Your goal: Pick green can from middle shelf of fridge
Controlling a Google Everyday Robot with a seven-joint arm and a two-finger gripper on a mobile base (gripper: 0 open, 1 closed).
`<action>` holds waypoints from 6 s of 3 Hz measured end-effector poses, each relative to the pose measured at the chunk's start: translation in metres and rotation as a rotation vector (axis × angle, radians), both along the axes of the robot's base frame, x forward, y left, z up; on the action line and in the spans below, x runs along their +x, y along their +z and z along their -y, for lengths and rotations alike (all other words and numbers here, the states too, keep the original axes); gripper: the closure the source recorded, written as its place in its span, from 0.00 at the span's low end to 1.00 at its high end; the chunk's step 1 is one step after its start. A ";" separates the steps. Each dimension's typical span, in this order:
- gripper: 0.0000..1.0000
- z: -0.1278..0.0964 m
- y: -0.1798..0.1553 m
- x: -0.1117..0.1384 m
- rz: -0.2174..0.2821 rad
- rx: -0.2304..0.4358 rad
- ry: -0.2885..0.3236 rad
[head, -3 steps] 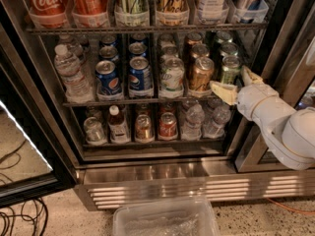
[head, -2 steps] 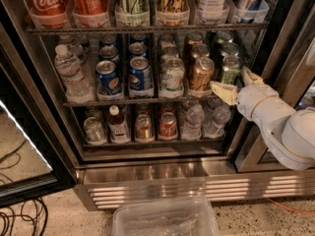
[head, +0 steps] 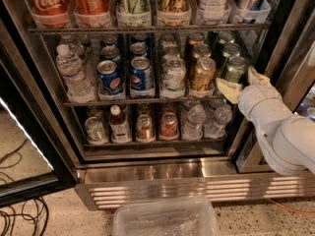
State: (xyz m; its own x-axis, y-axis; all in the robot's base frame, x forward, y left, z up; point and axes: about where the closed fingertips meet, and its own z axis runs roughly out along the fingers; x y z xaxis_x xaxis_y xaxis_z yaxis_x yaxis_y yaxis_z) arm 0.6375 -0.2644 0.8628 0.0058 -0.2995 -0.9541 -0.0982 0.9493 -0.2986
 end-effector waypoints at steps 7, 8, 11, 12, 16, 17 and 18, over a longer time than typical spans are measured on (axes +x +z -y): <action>0.22 -0.005 -0.008 0.017 0.001 0.038 -0.097; 0.23 -0.008 -0.010 0.020 -0.004 0.040 -0.100; 0.41 -0.011 -0.014 0.029 -0.019 0.043 -0.121; 0.64 -0.011 -0.014 0.029 -0.019 0.043 -0.121; 1.00 -0.020 0.073 0.014 0.165 0.197 0.084; 1.00 -0.029 0.091 -0.002 0.164 0.246 0.199; 1.00 -0.053 0.087 -0.022 0.060 0.294 0.325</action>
Offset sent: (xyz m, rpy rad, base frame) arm 0.0158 -0.0139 0.0033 0.0246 -0.0297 -0.1229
